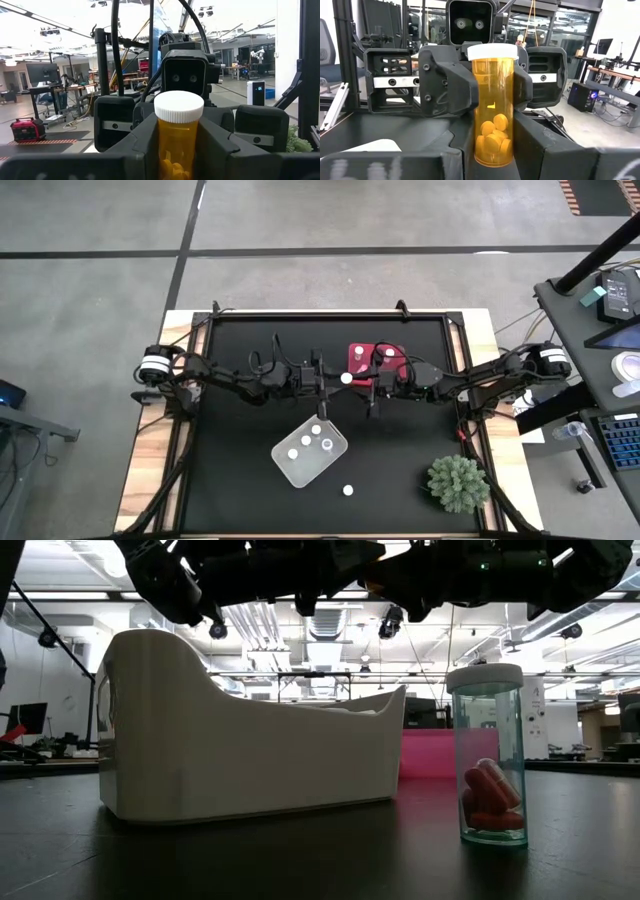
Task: Pick and place medicine bottles into bin by pill shape (circle, oval)
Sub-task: Put the yellow tablet bottle into the red bin, then put the blue capsule bottle into the white bin
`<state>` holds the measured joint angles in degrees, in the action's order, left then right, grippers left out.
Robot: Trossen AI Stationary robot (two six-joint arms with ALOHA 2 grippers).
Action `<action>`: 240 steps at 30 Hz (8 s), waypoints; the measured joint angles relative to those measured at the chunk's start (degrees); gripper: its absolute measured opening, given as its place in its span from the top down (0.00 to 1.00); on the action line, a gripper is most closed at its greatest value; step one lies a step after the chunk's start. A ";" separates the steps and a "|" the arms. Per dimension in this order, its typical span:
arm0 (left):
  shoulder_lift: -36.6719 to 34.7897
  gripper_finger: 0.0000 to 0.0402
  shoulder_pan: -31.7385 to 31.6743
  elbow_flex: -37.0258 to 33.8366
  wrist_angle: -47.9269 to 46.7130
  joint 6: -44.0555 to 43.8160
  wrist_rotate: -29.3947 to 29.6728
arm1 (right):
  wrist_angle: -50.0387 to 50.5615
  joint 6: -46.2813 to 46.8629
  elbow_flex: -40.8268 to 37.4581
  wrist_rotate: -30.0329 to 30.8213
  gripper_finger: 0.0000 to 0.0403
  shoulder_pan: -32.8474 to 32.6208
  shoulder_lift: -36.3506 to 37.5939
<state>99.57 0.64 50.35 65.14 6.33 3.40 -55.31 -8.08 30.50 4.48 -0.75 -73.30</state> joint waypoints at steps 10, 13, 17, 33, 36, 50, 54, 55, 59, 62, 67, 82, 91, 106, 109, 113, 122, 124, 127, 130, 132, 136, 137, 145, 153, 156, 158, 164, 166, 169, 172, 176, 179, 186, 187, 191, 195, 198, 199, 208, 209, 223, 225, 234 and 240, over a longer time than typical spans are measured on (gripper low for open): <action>-0.45 0.78 0.07 -0.09 -1.60 0.83 -0.23 | 3.61 1.49 0.09 0.34 0.62 0.04 1.28; -1.13 0.79 0.11 -0.09 -3.08 1.95 -0.35 | 7.25 1.71 0.09 0.49 0.54 0.04 3.83; -2.41 0.79 0.09 -0.11 -4.89 2.19 -0.30 | 12.88 2.75 0.13 1.59 0.46 0.04 8.17; -7.45 0.79 0.15 -0.24 -21.70 3.51 1.33 | 24.69 6.85 3.63 1.50 0.41 -0.87 14.93; -7.45 0.79 0.15 -0.24 -21.73 4.17 1.42 | 28.52 6.22 6.66 1.40 0.41 -1.22 12.33; -7.45 0.79 0.11 -0.24 -24.31 4.70 3.21 | 37.54 0.62 14.49 1.61 0.43 -2.15 5.14; -7.45 0.79 0.11 -0.24 -24.26 4.60 3.32 | 37.46 -0.42 14.49 2.31 0.43 -2.14 5.15; -7.45 0.79 0.11 -0.23 -24.31 4.55 3.34 | 37.47 -0.63 14.49 3.08 0.43 -2.26 5.16; -7.45 0.79 0.11 -0.24 -24.57 4.52 3.43 | 37.48 -1.96 14.49 4.73 0.43 -2.51 5.22; -7.45 0.79 0.11 -0.24 -24.59 4.52 3.49 | 37.51 -2.16 14.49 4.73 0.43 -2.63 5.22; -7.45 0.79 0.11 -0.24 -24.55 4.52 3.56 | 37.47 -2.49 14.47 4.73 0.46 -2.62 4.96; -7.45 0.77 0.11 -0.22 -24.52 4.50 3.56 | 37.51 -2.48 14.43 4.74 0.74 -2.62 4.92; -7.45 0.75 0.11 -0.22 -24.22 4.52 3.52 | 37.46 -1.70 14.43 4.73 0.71 -2.62 4.94; -7.47 0.62 0.11 -0.22 -24.20 4.59 2.66 | 38.08 -1.32 14.43 4.56 0.72 -2.62 4.94; -7.47 0.52 0.13 -0.22 -24.20 4.59 2.62 | 38.43 -1.08 14.43 4.62 0.72 -2.62 4.94; -7.96 0.43 0.15 -0.25 -25.09 5.01 2.53 | 38.92 -0.78 14.36 4.75 0.71 -2.60 4.98; -12.51 0.38 0.09 -1.09 -33.19 5.11 2.99 | 39.14 -0.74 14.34 11.67 0.71 -2.45 5.05; -13.91 0.38 0.11 -1.09 -36.21 5.11 3.61 | 39.68 -0.49 14.34 12.16 0.71 -1.82 5.07; -15.72 0.38 0.17 -1.11 -40.54 4.94 5.19 | 41.41 1.42 14.34 12.32 0.72 0.05 5.07; -18.19 0.38 0.10 -1.11 -43.27 4.90 6.07 | 43.10 3.93 14.08 12.44 0.72 2.73 5.09; -19.44 0.39 0.11 -1.12 -44.84 4.83 6.12 | 43.43 5.55 13.49 12.44 0.71 4.82 5.09; -22.02 0.39 0.15 -1.27 -47.11 4.78 6.10 | 43.46 8.67 11.25 12.26 0.71 9.11 5.09; -22.58 0.39 0.15 -1.27 -47.31 4.78 6.10 | 43.47 9.65 10.44 12.23 0.71 10.17 5.09; -24.30 0.39 0.14 -1.53 -48.19 5.03 6.11 | 39.02 15.81 1.22 12.12 0.71 16.18 5.09; -24.30 0.39 0.11 -1.68 -47.87 5.09 6.10 | 30.21 20.11 -6.55 16.74 0.70 17.86 5.03; -24.30 0.39 0.11 -1.70 -47.54 5.11 6.10 | 29.64 21.05 -7.56 19.33 0.70 17.86 5.01; -24.28 0.39 0.11 -1.70 -47.58 5.11 6.10 | 29.62 21.20 -7.82 19.79 0.70 17.86 4.90; -24.28 0.39 0.11 -1.70 -47.63 5.11 6.10 | 29.62 22.46 -9.27 19.72 0.71 17.77 4.81; -24.28 0.39 0.11 -1.70 -47.63 5.11 6.10 | 29.68 23.48 -10.10 19.68 0.71 17.77 4.81; -24.28 0.39 0.11 -1.75 -47.63 5.11 6.11 | 29.67 24.63 -11.23 19.68 0.69 17.77 4.81; -24.28 0.39 0.11 -1.75 -47.63 5.11 6.10 | 29.72 24.75 -11.79 19.60 0.68 17.77 4.81; -24.28 0.39 0.11 -1.75 -47.63 5.11 6.11 | 29.70 24.42 -11.78 19.57 0.66 17.77 4.81; -24.26 0.39 0.11 -1.75 -47.63 5.11 6.10 | 29.68 24.05 -11.72 19.57 0.63 17.77 4.81; -24.24 0.39 0.11 -1.75 -47.63 5.09 6.10 | 29.69 24.01 -11.72 19.57 0.55 17.77 4.94; -24.24 0.39 0.11 -1.75 -47.63 5.05 6.10 | 29.64 24.01 -11.69 19.57 0.54 17.77 5.05; -24.24 0.39 0.11 -1.75 -47.63 4.63 6.10 | 29.65 24.01 -11.69 19.57 0.52 17.77 5.93; -24.24 0.39 0.17 -1.75 -47.63 3.70 6.10 | 29.64 23.49 -11.69 19.50 0.52 17.03 8.61; -24.24 0.39 0.25 -1.75 -47.65 2.64 6.10 | 29.68 21.58 -11.69 19.39 0.51 15.43 12.02; -24.24 0.39 0.38 -1.75 -47.64 2.30 6.09 | 29.69 20.48 -11.69 19.39 0.52 14.65 13.30; -24.23 0.39 3.45 -1.66 -47.23 -2.02 5.90 | 29.74 9.62 -11.69 19.33 0.56 4.58 27.11; -24.21 0.39 3.88 -1.42 -47.24 -2.88 5.92 | 29.73 8.34 -11.69 19.33 0.57 3.32 28.76; -12.88 0.39 12.82 10.70 -49.42 -9.05 11.21 | 29.74 -6.76 -11.65 19.35 0.58 -11.53 45.13; -10.69 0.39 14.18 14.52 -54.11 -11.45 12.00 | 30.65 -8.00 -11.81 19.44 0.58 -13.08 45.68; 1.11 0.39 20.35 34.44 -80.15 -24.82 12.05 | 32.54 -8.45 -11.93 19.37 0.58 -18.31 45.59; 10.03 0.39 25.66 46.43 -87.93 -27.02 12.36 | 32.50 -8.43 -11.93 19.35 0.58 -23.89 45.42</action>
<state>109.60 26.30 96.78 -22.78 -20.69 15.76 -22.81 -16.51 18.57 23.83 -24.64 -27.88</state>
